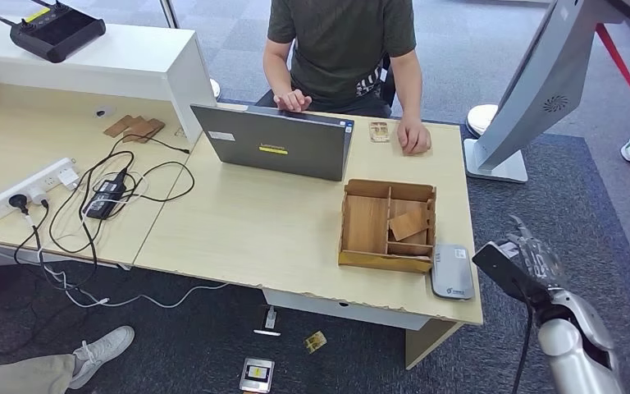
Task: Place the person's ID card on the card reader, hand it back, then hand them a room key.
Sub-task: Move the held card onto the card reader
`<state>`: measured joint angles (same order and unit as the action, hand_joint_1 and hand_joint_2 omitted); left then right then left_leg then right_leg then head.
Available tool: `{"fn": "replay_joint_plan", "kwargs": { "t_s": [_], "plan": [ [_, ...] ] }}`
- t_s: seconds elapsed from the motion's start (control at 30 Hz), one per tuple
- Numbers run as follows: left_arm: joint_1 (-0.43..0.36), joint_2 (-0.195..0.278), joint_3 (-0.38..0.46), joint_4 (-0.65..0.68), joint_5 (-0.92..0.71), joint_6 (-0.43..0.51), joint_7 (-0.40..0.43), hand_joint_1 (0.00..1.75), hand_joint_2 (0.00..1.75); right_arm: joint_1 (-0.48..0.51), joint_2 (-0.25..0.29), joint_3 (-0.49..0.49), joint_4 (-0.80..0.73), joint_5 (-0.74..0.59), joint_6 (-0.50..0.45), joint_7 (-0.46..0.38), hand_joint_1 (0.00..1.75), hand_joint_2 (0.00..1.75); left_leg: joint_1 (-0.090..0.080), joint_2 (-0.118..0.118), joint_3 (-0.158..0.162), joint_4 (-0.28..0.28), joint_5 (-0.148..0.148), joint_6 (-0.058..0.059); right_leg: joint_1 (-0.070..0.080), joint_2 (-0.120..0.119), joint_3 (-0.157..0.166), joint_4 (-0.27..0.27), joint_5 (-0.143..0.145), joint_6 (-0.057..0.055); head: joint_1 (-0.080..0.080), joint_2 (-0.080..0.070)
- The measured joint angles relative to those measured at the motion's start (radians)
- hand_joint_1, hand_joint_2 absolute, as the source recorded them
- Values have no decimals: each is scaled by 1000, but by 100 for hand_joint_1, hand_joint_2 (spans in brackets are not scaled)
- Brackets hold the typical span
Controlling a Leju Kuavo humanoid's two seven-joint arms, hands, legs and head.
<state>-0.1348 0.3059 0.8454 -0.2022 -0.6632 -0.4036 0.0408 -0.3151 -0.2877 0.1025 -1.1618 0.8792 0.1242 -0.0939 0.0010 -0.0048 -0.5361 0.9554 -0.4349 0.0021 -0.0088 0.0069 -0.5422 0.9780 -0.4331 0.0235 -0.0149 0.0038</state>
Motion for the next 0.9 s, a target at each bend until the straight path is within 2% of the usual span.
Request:
{"fn": "replay_joint_plan", "kwargs": {
  "t_s": [0.9],
  "plan": [
    [-4,0,4,0,-20,-5,0,0,175,-45,40,37,158,32,27,1,175,175,0,0,0,0,0,0,0,0,0,0,0,0,0,0]
  ]
}}
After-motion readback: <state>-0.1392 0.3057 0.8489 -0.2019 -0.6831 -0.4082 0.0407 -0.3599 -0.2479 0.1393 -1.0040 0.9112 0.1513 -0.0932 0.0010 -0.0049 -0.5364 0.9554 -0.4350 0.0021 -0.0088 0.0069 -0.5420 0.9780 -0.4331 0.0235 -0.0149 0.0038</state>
